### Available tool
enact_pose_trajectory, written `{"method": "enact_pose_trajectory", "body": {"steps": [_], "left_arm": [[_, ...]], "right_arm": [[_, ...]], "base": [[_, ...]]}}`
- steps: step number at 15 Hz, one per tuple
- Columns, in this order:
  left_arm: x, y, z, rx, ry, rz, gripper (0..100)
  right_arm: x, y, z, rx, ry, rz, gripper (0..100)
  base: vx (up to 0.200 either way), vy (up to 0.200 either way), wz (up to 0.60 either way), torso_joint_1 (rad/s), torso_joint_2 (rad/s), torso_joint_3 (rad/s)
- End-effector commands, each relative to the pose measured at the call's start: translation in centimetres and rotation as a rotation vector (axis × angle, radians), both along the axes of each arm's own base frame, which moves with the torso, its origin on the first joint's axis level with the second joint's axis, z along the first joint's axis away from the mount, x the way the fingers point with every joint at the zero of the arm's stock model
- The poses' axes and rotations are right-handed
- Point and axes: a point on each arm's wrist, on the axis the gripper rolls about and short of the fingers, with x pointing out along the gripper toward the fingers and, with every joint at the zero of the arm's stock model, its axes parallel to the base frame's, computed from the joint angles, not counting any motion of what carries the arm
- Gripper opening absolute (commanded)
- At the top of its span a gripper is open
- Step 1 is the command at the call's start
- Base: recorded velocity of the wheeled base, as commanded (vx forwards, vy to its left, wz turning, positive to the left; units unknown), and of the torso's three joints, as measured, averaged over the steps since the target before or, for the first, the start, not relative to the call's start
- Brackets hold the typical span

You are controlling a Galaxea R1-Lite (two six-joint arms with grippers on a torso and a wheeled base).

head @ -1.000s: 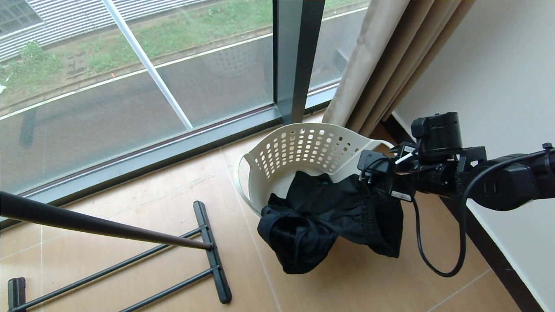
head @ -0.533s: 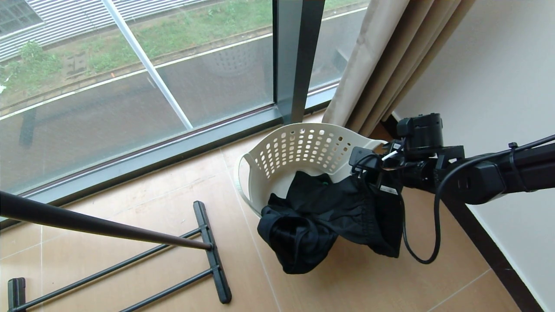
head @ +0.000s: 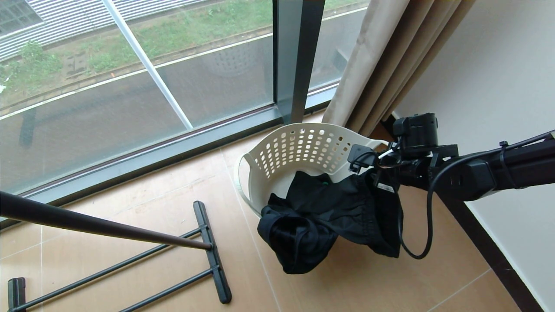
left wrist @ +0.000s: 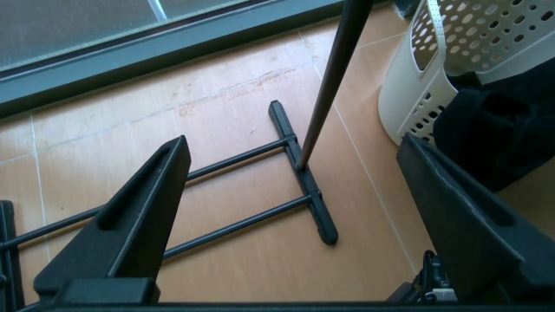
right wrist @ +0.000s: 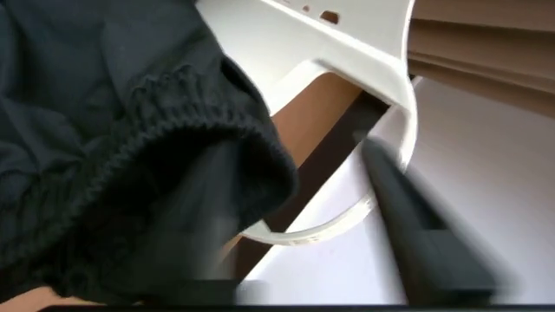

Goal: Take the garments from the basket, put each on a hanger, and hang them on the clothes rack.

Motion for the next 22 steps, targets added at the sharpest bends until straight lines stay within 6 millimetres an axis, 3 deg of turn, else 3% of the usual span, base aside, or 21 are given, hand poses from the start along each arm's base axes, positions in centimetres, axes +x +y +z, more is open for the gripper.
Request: {"method": "enact_pose_trajectory", "body": {"steps": [1,5,9,13,14,22], "left_arm": [[0.0,0.0,0.0,0.000,0.001,0.000,100],[0.0,0.0,0.0,0.000,0.001,0.000,100],[0.0,0.0,0.0,0.001,0.003,-0.001,100],[0.0,0.0,0.0,0.001,0.003,-0.001,100],[0.0,0.0,0.0,0.001,0.003,-0.001,100],[0.0,0.0,0.0,0.001,0.003,0.000,100]], "right_arm": [[-0.3,-0.1,0.3,0.007,-0.005,-0.003,0],[-1.1,-0.3,0.6,0.018,-0.006,-0.003,0],[-3.7,-0.9,3.0,0.051,-0.046,-0.004,0],[-4.1,-1.1,1.5,0.032,0.001,-0.007,0],[-4.1,-1.1,1.6,0.033,-0.003,-0.006,100],[-2.1,-0.2,0.1,0.025,0.018,0.001,100]], "base": [[0.000,0.000,0.00,0.000,0.00,0.000],[0.000,0.000,0.00,0.000,0.00,0.000],[0.000,0.000,0.00,0.000,0.00,0.000],[0.000,0.000,0.00,0.000,0.00,0.000],[0.000,0.000,0.00,0.000,0.00,0.000],[0.000,0.000,0.00,0.000,0.00,0.000]]}}
